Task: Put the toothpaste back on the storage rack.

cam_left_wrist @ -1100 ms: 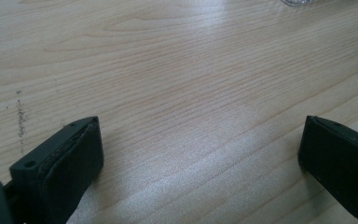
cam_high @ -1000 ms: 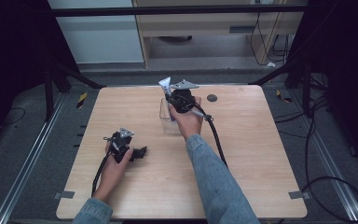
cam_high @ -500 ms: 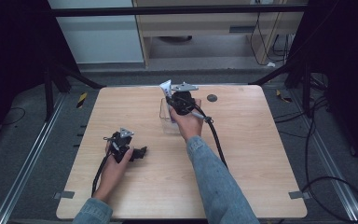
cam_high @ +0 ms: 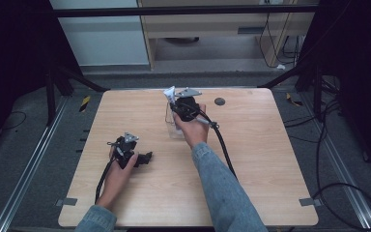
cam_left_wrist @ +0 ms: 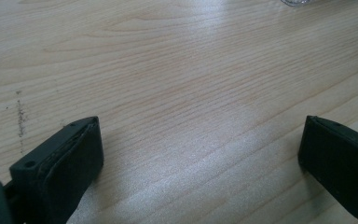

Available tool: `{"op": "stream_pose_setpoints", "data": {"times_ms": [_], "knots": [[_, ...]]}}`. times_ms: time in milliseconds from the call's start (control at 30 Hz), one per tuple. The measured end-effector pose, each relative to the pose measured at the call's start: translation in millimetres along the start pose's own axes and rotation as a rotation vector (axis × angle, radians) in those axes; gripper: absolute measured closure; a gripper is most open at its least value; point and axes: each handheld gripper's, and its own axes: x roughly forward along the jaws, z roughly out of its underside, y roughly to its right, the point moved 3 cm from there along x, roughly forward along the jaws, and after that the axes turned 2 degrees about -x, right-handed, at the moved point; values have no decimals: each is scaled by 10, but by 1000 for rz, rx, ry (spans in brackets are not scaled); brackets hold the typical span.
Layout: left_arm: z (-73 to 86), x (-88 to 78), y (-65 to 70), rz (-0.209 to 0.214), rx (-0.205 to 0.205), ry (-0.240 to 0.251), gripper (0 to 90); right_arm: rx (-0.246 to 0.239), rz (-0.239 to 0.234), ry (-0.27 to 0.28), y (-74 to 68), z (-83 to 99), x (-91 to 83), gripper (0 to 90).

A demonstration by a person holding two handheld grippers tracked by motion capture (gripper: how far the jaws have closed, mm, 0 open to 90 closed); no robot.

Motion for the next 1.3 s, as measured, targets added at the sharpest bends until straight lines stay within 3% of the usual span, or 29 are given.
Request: {"op": "stream_pose_setpoints", "data": {"times_ms": [1300], "knots": [[-1, 1, -1, 0, 1, -1, 0, -11, -13, -49, -17, 77, 45, 786]]}}
